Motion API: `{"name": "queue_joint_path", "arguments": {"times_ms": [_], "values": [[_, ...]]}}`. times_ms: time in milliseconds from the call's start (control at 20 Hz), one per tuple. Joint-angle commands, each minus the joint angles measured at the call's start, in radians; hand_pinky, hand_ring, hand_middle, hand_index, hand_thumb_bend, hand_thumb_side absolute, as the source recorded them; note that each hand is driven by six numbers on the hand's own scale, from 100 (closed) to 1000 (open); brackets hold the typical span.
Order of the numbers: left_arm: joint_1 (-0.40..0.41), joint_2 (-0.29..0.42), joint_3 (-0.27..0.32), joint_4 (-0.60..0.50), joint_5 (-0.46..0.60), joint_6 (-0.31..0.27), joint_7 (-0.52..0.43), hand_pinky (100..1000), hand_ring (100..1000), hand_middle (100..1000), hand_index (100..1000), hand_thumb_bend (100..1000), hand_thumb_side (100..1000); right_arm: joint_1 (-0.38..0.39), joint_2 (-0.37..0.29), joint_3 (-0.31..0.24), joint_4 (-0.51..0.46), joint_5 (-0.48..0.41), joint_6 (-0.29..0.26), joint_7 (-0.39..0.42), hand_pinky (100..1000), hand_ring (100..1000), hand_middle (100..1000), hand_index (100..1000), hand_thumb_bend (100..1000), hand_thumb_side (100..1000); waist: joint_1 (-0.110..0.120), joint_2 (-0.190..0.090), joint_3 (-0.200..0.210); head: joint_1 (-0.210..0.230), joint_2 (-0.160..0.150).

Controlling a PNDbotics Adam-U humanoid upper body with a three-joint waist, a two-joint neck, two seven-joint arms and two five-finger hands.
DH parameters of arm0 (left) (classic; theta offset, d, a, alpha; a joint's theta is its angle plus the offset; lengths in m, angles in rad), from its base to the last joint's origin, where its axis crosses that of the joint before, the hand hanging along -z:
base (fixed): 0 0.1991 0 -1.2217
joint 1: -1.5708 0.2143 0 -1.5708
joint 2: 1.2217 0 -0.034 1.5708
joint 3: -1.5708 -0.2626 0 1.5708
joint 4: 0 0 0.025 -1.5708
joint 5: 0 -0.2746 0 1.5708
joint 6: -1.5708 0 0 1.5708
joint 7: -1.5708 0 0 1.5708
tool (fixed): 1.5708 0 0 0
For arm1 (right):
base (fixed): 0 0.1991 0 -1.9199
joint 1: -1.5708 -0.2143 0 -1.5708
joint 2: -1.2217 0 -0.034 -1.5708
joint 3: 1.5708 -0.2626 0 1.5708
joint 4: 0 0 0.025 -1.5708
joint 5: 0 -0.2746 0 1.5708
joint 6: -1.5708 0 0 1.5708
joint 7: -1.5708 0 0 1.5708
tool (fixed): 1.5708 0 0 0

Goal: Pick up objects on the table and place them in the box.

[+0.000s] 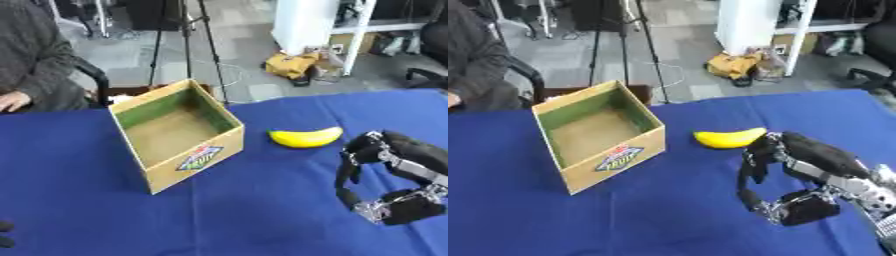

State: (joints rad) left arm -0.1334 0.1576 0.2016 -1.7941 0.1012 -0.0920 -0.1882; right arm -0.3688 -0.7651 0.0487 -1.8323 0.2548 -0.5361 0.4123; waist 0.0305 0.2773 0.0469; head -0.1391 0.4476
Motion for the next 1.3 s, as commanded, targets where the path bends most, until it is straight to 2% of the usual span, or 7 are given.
{"name": "queue_joint_path", "arguments": {"times_ms": [50, 550, 600, 800, 900, 950, 1300], "values": [[-0.008, 0.007, -0.003, -0.025, -0.002, 0.003, -0.010, 534, 626, 527, 705, 258, 1000, -0.032, -0.058, -0.020, 0.035, 0.005, 0.000, -0.010, 353, 421, 379, 506, 100, 176, -0.003, -0.013, 0.007, -0.006, 0.001], [-0.017, 0.006, -0.023, -0.022, 0.035, -0.020, -0.072, 536, 628, 528, 707, 265, 1000, -0.182, -0.110, -0.041, 0.361, 0.071, -0.027, -0.029, 416, 586, 579, 704, 100, 200, -0.016, -0.007, 0.077, -0.043, -0.006], [-0.019, 0.007, -0.026, -0.021, 0.037, -0.021, -0.077, 536, 628, 528, 707, 265, 1000, -0.194, -0.112, -0.046, 0.399, 0.081, -0.031, -0.030, 445, 636, 657, 745, 100, 202, -0.018, -0.007, 0.088, -0.047, -0.007], [-0.026, 0.011, -0.032, -0.020, 0.044, -0.025, -0.091, 537, 628, 528, 708, 266, 1000, -0.238, -0.113, -0.065, 0.558, 0.125, -0.045, -0.026, 537, 741, 755, 785, 100, 198, -0.027, -0.008, 0.123, -0.064, -0.011], [-0.028, 0.012, -0.034, -0.020, 0.047, -0.026, -0.095, 537, 628, 528, 708, 266, 1000, -0.257, -0.111, -0.071, 0.624, 0.145, -0.059, -0.020, 537, 741, 755, 785, 100, 198, -0.029, -0.009, 0.133, -0.069, -0.011], [-0.029, 0.013, -0.035, -0.020, 0.048, -0.026, -0.097, 537, 629, 528, 708, 266, 1000, -0.264, -0.113, -0.076, 0.656, 0.156, -0.060, -0.018, 652, 810, 795, 804, 100, 177, -0.031, -0.009, 0.140, -0.073, -0.013], [-0.037, 0.015, -0.045, -0.021, 0.058, -0.031, -0.116, 538, 630, 529, 708, 267, 1000, -0.307, -0.117, -0.101, 0.821, 0.261, -0.073, -0.058, 787, 885, 835, 824, 100, 200, -0.042, -0.010, 0.191, -0.097, -0.019]]}}
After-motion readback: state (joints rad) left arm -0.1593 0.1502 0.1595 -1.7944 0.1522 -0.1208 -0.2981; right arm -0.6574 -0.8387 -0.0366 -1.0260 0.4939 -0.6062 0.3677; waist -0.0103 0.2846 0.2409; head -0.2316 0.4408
